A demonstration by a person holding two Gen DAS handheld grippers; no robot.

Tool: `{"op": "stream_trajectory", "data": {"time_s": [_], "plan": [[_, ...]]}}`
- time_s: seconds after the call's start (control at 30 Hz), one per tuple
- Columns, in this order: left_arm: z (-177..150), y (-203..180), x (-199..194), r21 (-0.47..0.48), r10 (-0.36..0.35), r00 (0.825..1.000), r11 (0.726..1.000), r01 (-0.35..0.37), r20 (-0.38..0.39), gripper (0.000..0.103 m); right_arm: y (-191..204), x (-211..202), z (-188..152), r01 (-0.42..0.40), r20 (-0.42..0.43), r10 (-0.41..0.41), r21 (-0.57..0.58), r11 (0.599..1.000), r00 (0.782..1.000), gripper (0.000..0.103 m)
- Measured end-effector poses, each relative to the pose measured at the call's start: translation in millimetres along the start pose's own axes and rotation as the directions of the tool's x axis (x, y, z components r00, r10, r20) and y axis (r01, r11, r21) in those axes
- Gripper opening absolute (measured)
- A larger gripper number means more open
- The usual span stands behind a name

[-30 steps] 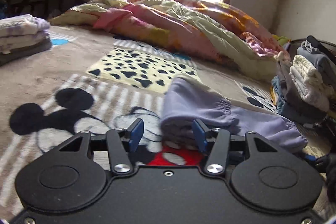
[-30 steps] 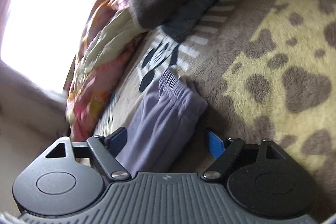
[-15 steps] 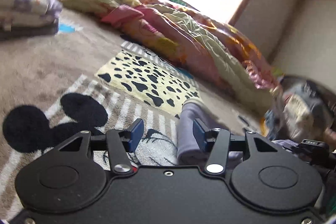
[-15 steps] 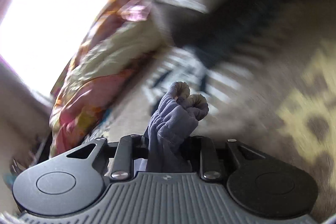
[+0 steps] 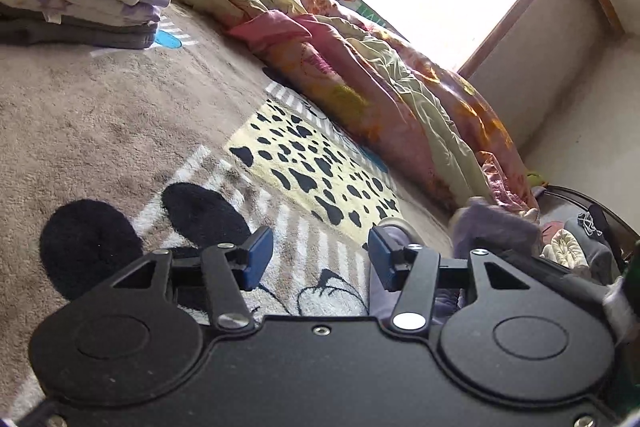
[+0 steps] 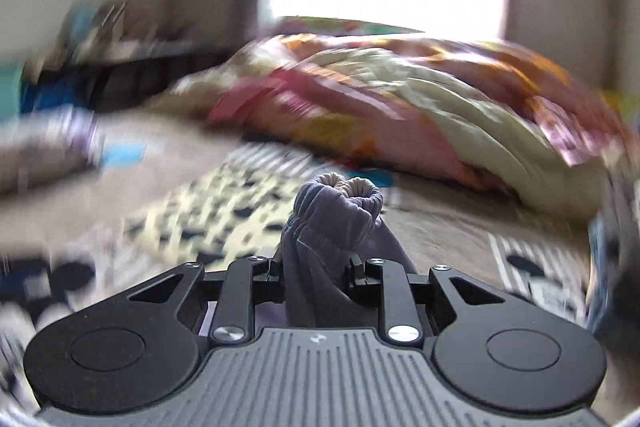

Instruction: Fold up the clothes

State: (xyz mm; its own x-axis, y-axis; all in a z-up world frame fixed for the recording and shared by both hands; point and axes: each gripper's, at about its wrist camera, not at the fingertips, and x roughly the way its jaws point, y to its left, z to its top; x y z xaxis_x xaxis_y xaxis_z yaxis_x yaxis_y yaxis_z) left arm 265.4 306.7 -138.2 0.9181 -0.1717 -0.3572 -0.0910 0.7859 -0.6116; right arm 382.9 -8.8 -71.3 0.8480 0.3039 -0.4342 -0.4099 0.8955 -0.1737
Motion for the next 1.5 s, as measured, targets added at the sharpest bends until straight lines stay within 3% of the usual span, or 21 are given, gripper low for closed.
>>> {"op": "stream_trajectory", "data": {"time_s": [0.07, 0.2, 0.27, 0.3, 0.37, 0.43, 0.53, 0.63, 0.73, 0.8, 0.87, 0.9, 0.97, 1.0, 1.07, 1.17, 1.27, 1.37, 1.43, 1.5], "plan": [[0, 0, 0, 0.006, -0.002, 1.0, 1.0, 0.002, -0.004, 0.052, 25, 4, -4, 0.005, -0.027, -0.009, -0.126, 0.992, 1.0, 0.026], [-1, -2, 2, 0.019, -0.011, 1.0, 1.0, 0.011, -0.013, 0.052, 54, 9, -9, 0.015, -0.083, -0.037, -0.252, 0.968, 0.996, 0.027], [-2, -5, 5, 0.033, -0.016, 1.0, 0.999, 0.017, -0.015, 0.052, 60, 3, -14, -0.036, -0.096, 0.013, -0.245, 0.969, 0.995, 0.036], [-2, -8, 7, 0.042, -0.019, 1.0, 0.999, 0.02, -0.016, 0.052, 63, -3, -17, -0.069, -0.087, 0.049, -0.241, 0.968, 0.995, 0.051], [-4, -15, 11, 0.071, -0.027, 0.999, 0.997, 0.028, -0.016, 0.052, 65, -22, -23, -0.11, -0.059, 0.099, -0.237, 0.965, 0.993, 0.067], [-5, -24, 16, 0.104, -0.039, 0.999, 0.994, 0.04, -0.012, 0.052, 63, -43, -29, -0.135, -0.026, 0.132, -0.226, 0.965, 0.991, 0.068], [-11, -43, 28, 0.166, -0.08, 0.997, 0.983, 0.081, -0.015, 0.052, 39, -75, -43, -0.154, 0.016, 0.156, -0.104, 0.983, 0.988, 0.069], [-19, -68, 44, 0.245, -0.124, 0.992, 0.961, 0.126, -0.023, 0.052, 4, -88, -62, -0.131, 0.047, 0.13, 0.023, 0.991, 0.99, 0.067], [-28, -98, 58, 0.369, -0.189, 0.982, 0.911, 0.185, -0.024, 0.049, -17, -80, -72, -0.136, 0.07, 0.13, 0.085, 0.987, 0.989, 0.064], [-36, -119, 65, 0.488, -0.26, 0.965, 0.839, 0.242, -0.032, 0.045, -27, -71, -78, -0.145, 0.085, 0.136, 0.112, 0.983, 0.987, 0.059], [-43, -134, 80, 0.578, -0.283, 0.957, 0.771, 0.266, -0.062, 0.045, -38, -63, -84, -0.155, 0.1, 0.142, 0.138, 0.978, 0.985, 0.059], [-46, -139, 91, 0.609, -0.261, 0.962, 0.751, 0.257, -0.084, 0.045, -41, -59, -87, -0.163, 0.102, 0.149, 0.143, 0.976, 0.984, 0.059], [-52, -139, 125, 0.651, -0.072, 0.989, 0.746, 0.141, -0.132, 0.044, -33, -46, -95, -0.201, 0.053, 0.196, 0.114, 0.973, 0.979, 0.059], [-59, -135, 143, 0.684, 0.025, 0.984, 0.722, 0.104, -0.176, 0.038, -30, -41, -98, -0.215, 0.011, 0.215, 0.097, 0.972, 0.976, 0.059], [-66, -128, 155, 0.719, 0.047, 0.981, 0.686, 0.107, -0.19, 0.038, -30, -41, -100, -0.235, 0.008, 0.235, 0.094, 0.968, 0.972, 0.059], [-55, -126, 152, 0.679, 0.022, 0.971, 0.719, 0.149, -0.237, 0.04, -36, -43, -101, -0.254, 0.02, 0.254, 0.133, 0.958, 0.967, 0.059], [-29, -107, 139, 0.514, -0.11, 0.961, 0.827, 0.23, -0.255, 0.041, -44, -51, -104, -0.27, 0.072, 0.261, 0.181, 0.946, 0.963, 0.059], [-5, -91, 122, 0.342, -0.193, 0.968, 0.909, 0.239, -0.161, 0.046, -59, -63, -109, -0.245, 0.148, 0.209, 0.3, 0.922, 0.967, 0.06], [5, -75, 120, 0.211, -0.216, 0.963, 0.946, 0.247, -0.159, 0.054, -74, -57, -113, -0.205, 0.12, 0.168, 0.435, 0.877, 0.978, 0.065], [5, -60, 124, 0.102, -0.21, 0.959, 0.967, 0.232, -0.191, 0.056, -93, -44, -116, -0.196, 0.08, 0.186, 0.602, 0.774, 0.979, 0.065]]}}
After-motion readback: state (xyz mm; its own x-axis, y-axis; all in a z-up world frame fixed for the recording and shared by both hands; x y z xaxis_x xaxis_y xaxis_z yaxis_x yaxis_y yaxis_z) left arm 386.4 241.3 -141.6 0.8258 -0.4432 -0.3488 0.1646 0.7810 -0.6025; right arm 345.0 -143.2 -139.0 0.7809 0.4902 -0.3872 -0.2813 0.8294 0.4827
